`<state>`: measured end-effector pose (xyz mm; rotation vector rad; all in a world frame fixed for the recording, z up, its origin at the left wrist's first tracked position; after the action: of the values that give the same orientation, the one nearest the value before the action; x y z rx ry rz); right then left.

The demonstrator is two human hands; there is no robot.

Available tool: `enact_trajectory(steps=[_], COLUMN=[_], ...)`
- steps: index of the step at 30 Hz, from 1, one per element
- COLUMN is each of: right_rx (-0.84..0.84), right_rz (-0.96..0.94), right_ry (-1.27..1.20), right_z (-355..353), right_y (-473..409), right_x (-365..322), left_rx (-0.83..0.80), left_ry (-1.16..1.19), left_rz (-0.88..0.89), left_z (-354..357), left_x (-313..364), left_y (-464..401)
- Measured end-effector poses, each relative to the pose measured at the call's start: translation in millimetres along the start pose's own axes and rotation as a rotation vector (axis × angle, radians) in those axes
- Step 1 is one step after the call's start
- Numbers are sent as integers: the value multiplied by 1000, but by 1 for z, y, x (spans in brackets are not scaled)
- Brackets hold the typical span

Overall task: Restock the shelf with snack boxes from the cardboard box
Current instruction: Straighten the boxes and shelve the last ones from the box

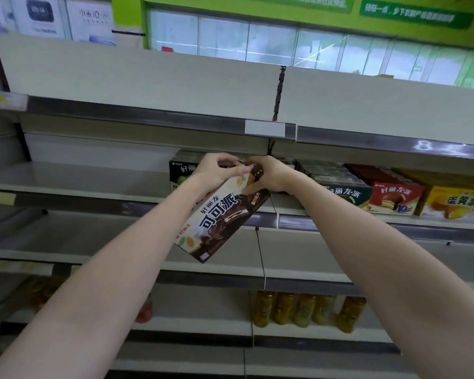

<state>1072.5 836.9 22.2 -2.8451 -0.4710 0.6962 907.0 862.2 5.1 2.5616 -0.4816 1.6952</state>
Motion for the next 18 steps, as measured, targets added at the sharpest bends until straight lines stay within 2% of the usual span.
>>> enact_trajectory(steps=[3, 5, 8, 11, 15, 18], right_rx=[78, 143, 212, 226, 249, 212], right_rz=[91, 190, 268, 295, 314, 202], right_ry=[15, -150, -400, -457, -158, 59], right_z=[-2, -5, -5, -6, -16, -17], right_y=[3, 13, 16, 19, 23, 22], right_x=[17, 35, 74, 78, 73, 62], left_rx=[2, 17, 36, 70, 145, 164], left_ry=[-235, -350, -297, -293, -432, -465], left_rz=[53, 14, -36, -21, 74, 100], left_z=[-9, -20, -30, -19, 6, 23], left_x=[-18, -35, -46, -35, -12, 2], left_y=[-5, -7, -12, -16, -19, -27])
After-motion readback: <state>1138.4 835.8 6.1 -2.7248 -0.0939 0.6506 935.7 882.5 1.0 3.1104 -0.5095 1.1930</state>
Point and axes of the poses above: each hand's wrist, its own y-axis away from the middle knuckle, its own z-axis out of the palm, x = y × z, the point moved 4 cm from there along -y, towards the middle knuckle, and after that the axes turned 12 degrees about -z, right-handed, at the moved point
